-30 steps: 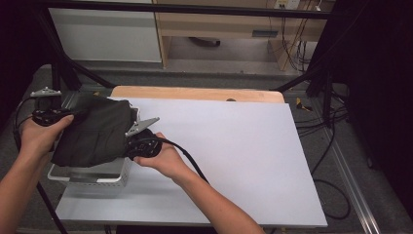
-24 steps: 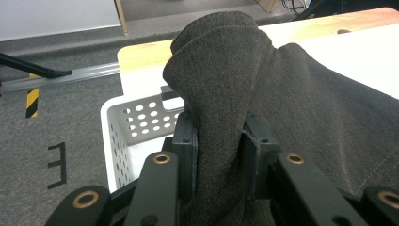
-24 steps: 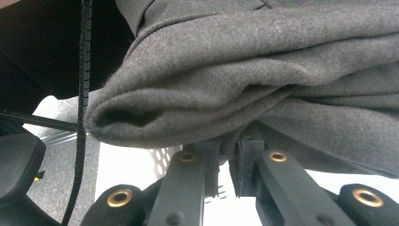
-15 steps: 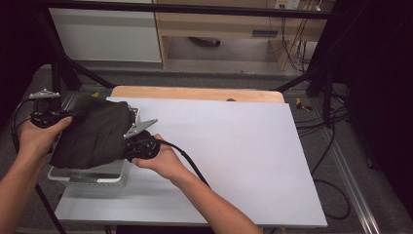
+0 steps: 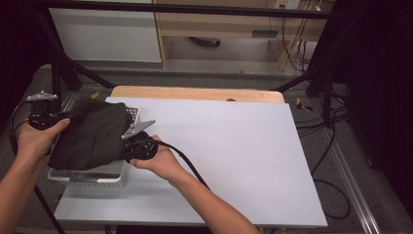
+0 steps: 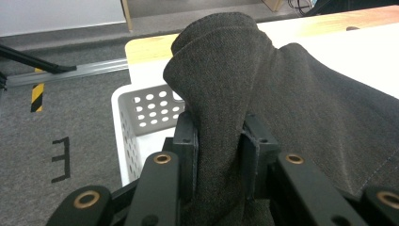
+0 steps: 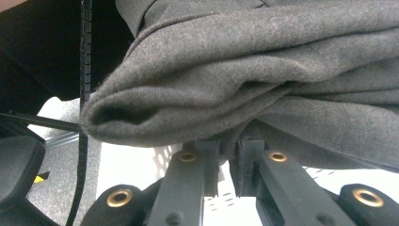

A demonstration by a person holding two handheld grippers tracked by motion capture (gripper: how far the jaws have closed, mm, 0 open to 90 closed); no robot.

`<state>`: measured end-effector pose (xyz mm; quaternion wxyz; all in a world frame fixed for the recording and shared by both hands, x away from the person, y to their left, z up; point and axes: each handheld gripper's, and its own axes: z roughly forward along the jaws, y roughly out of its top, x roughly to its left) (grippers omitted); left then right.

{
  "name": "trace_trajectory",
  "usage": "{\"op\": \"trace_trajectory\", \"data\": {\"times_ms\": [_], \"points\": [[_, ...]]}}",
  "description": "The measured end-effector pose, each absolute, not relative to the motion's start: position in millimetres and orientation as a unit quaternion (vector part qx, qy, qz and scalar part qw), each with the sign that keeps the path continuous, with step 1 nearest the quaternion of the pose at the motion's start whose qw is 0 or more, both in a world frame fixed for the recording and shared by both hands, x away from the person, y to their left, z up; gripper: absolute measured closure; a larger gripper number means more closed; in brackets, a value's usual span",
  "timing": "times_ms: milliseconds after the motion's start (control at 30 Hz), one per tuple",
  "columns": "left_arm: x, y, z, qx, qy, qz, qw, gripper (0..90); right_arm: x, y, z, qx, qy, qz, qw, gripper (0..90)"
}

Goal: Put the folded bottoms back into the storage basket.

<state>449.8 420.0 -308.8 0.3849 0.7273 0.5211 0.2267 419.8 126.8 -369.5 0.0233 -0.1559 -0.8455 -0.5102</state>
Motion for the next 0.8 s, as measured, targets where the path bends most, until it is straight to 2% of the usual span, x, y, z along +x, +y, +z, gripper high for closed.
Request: {"op": "trace_trajectory", "data": {"times_ms": [633, 700, 800], "points": [[455, 428, -314, 0.726, 0.521, 0.241, 0.379, 70.9, 427, 143, -376, -0.168, -0.851, -0.497, 0.026, 82.4], [458, 427, -317, 0.727, 0.519, 0.252, 0.373, 68.9, 428, 145, -376, -0.181, -0.853, -0.489, 0.021, 76.8], [458, 426, -318, 0.714, 0.520, 0.273, 0.381, 53.3, 425, 144, -373, -0.200, -0.863, -0.463, -0.007, 54.9]]}}
